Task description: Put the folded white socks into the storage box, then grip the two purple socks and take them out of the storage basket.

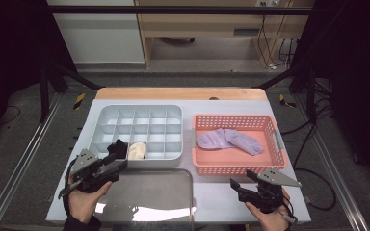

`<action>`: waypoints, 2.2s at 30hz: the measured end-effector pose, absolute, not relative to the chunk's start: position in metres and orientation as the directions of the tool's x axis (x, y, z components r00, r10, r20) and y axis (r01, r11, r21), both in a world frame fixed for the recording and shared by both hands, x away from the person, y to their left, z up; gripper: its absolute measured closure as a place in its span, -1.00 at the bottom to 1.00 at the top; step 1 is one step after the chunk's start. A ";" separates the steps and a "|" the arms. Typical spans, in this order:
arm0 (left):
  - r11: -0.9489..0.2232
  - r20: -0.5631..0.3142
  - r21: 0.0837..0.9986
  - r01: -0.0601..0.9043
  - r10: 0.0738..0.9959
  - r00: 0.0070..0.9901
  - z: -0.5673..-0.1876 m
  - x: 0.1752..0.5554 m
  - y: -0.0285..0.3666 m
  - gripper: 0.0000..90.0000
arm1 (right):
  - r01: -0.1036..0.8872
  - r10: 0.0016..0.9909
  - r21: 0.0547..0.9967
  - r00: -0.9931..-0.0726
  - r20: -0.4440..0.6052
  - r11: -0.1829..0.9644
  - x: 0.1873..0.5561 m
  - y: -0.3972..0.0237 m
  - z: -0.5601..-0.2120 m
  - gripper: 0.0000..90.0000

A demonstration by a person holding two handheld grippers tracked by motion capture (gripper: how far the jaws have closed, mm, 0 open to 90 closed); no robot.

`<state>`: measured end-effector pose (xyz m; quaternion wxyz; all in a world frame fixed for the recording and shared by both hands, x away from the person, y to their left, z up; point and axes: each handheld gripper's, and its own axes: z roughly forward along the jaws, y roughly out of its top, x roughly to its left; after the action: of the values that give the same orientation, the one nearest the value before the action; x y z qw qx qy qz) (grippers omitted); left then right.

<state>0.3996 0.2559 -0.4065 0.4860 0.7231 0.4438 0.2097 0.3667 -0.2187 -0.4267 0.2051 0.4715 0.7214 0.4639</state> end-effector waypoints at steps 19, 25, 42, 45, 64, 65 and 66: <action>-0.173 -0.150 0.853 0.492 0.822 0.549 -0.445 0.374 0.253 -0.07 | 0.480 0.894 0.870 -0.431 0.122 0.113 0.403 -0.220 -0.403 -0.33; -0.190 -0.139 0.842 0.504 0.828 0.543 -0.451 0.376 0.253 -0.08 | 0.481 0.904 0.871 -0.410 0.119 0.103 0.416 -0.221 -0.399 -0.32; -0.164 -0.179 0.833 0.528 0.823 0.539 -0.456 0.380 0.260 -0.10 | 0.501 0.929 0.861 -0.352 0.115 0.083 0.460 -0.225 -0.387 -0.34; -0.155 -0.188 0.833 0.531 0.823 0.536 -0.456 0.380 0.261 -0.11 | 0.504 0.933 0.860 -0.341 0.114 0.079 0.466 -0.226 -0.384 -0.33; -0.138 -0.203 0.832 0.538 0.826 0.526 -0.456 0.380 0.264 -0.12 | 0.557 0.948 0.828 -0.292 0.125 0.063 0.511 -0.226 -0.392 -0.29; -0.139 -0.203 0.831 0.538 0.826 0.526 -0.456 0.380 0.264 -0.12 | 0.564 0.949 0.823 -0.289 0.123 0.065 0.513 -0.226 -0.394 -0.29; -0.139 -0.203 0.831 0.538 0.826 0.526 -0.456 0.380 0.264 -0.12 | 0.564 0.949 0.823 -0.289 0.123 0.065 0.513 -0.226 -0.394 -0.29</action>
<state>0.3804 0.2638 -0.4564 0.4662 0.7387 0.4617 0.1542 0.5131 -0.2264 -0.3937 0.2356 0.5478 0.6906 0.4092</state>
